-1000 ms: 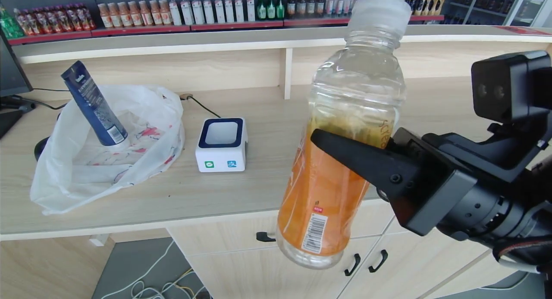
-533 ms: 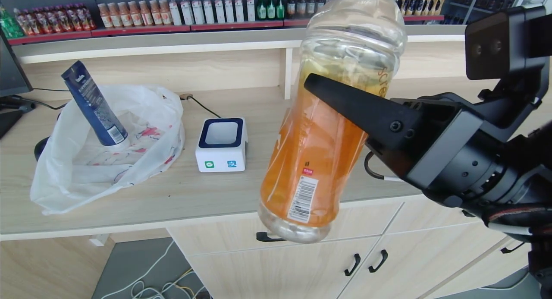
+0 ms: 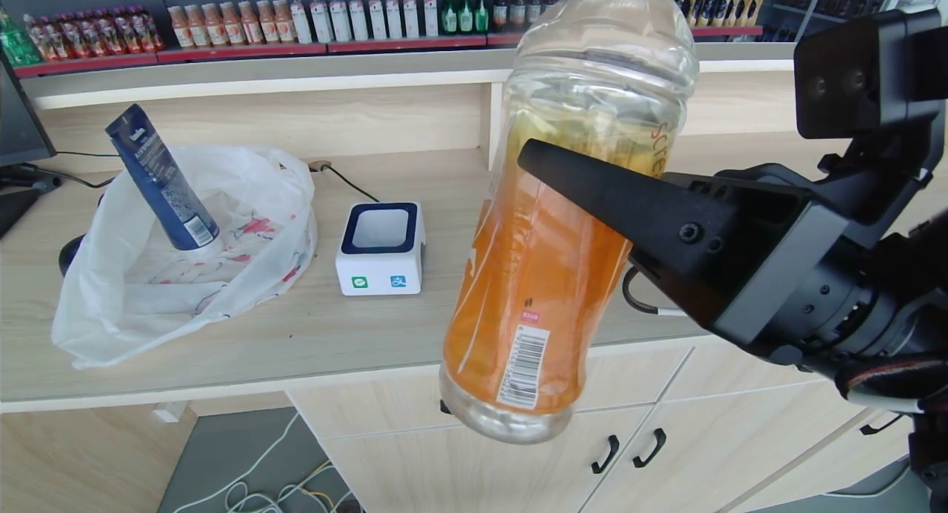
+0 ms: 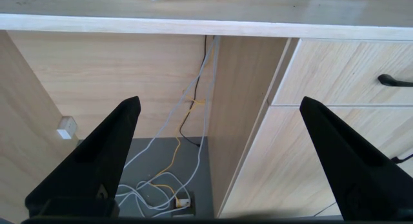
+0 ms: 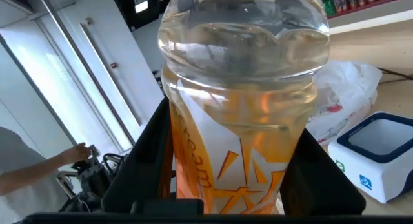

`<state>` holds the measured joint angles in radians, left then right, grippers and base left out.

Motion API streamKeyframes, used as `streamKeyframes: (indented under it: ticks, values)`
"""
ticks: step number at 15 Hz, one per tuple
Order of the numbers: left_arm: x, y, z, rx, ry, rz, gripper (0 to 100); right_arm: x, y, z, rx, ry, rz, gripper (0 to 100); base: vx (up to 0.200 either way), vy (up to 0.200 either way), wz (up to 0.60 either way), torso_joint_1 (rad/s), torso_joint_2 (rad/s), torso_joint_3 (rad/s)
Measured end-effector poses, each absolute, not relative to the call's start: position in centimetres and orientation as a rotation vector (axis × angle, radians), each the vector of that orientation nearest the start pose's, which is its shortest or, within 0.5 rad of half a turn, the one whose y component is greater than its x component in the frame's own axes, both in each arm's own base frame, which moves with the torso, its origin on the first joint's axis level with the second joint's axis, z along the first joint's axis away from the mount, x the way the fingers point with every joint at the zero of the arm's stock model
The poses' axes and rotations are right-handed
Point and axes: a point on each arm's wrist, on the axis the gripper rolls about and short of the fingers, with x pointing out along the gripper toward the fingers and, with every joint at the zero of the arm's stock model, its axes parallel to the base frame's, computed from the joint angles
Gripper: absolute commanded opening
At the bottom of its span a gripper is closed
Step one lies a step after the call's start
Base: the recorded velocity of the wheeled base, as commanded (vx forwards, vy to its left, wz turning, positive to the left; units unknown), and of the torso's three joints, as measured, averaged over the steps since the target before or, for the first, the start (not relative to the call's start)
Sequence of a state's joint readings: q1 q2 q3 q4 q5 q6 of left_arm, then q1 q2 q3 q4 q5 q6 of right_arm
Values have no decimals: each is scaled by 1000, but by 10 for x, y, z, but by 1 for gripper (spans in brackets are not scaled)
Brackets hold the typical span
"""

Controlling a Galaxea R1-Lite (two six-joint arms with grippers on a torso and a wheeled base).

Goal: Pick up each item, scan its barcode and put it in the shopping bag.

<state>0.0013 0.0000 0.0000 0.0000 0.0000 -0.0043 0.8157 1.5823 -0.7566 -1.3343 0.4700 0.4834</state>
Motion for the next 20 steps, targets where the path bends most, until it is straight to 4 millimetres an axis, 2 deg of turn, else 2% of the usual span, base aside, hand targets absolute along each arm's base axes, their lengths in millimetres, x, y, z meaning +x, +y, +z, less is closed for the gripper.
streamKeyframes:
  ticks: [15, 20]
  values:
    - [-23, 0, 75, -4, 0, 0, 100, 172, 202, 271, 495, -221, 1375, 0, 0, 0, 0, 0, 0, 0]
    - [-23, 0, 75, -4, 0, 1, 100, 176, 202, 261, 446, -253, 1240, 0, 0, 0, 0, 0, 0, 0]
